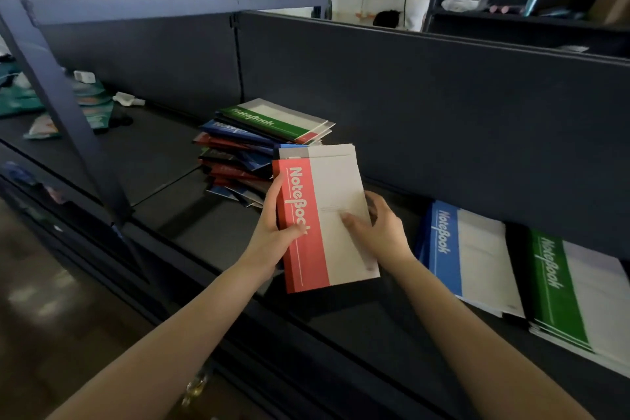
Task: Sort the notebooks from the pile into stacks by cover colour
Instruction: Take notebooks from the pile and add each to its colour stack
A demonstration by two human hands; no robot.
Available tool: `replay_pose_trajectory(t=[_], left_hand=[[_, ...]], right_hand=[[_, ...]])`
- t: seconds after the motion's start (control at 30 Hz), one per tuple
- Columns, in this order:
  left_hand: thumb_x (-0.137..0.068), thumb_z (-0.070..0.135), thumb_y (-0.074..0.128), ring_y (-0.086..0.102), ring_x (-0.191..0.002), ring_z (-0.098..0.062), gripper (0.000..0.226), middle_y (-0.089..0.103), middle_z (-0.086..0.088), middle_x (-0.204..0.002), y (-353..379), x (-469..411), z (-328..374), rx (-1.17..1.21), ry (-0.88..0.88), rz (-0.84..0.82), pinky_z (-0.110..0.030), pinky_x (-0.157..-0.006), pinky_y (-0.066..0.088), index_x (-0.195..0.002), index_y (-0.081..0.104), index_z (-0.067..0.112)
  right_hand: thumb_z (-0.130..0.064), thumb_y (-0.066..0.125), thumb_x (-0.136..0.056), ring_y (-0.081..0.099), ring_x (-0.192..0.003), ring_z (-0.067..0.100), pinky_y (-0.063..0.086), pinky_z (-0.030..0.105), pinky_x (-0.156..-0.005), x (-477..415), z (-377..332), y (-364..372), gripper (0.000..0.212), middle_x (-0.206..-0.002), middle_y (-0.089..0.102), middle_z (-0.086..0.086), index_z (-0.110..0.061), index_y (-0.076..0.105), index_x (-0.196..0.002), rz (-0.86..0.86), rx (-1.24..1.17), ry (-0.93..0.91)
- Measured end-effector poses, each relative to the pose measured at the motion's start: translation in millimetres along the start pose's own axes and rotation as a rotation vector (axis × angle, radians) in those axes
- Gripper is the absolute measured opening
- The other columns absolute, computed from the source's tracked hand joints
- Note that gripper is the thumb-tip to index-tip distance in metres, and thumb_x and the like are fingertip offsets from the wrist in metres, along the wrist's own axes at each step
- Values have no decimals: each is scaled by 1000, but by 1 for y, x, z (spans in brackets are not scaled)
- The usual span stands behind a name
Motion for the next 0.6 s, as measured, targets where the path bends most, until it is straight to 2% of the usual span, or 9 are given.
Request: replay_pose_trajectory(t=[0.13,0.27,0.37,0.43,0.53,0.6], left_hand=[[-87,-10,58,51,-118,-2,87,48,20,-129,30,-2,-5,8,31,-49,-28,-92,47,-138,23,51],[-87,-5,61,49,-121,-2,90,46,20,-132,63,-4,-10,22,33,-132,-33,-97,45,-141,17,51],[-86,1,65,47,-122,-1,85,45,22,-132,91,-5,-9,6,46,-187,-30,-95,44,-133,21,58],[-86,5,67,48,-121,2,84,45,22,-132,113,-5,-9,3,48,-219,-26,-91,44,-136,20,53],[-86,9,67,48,-117,7,82,43,26,-131,145,-2,-10,6,51,-261,-20,-87,44,-138,19,51],[-86,10,68,47,-121,4,84,43,24,-134,169,1,-12,14,40,-299,-23,-91,45,-141,19,50]], right_hand=[[-27,68,-88,51,-100,7,43,18,-77,9,9,-30,56,-124,55,-5,-19,41,-136,106,-52,-14],[-21,67,-89,58,-99,13,45,21,-76,23,26,-57,46,-107,55,-11,-18,45,-130,213,-86,-5],[-22,68,-87,58,-90,11,47,22,-70,33,42,-83,35,-101,55,-11,-23,45,-114,304,-102,12],[-22,70,-86,58,-86,11,50,27,-69,41,53,-102,33,-98,57,-8,-24,43,-107,346,-115,29],[-23,69,-86,61,-84,15,55,35,-70,51,67,-129,31,-97,60,-4,-21,44,-104,401,-118,74],[-25,68,-88,61,-84,15,54,32,-67,60,78,-151,29,-98,59,-5,-20,45,-105,447,-107,93]])
Point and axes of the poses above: each hand's wrist, its own x-axis away from the middle knuckle, its own y-axis out of the palm, z = x × y, the point moved 2 cm from there along -x, towards the middle knuckle
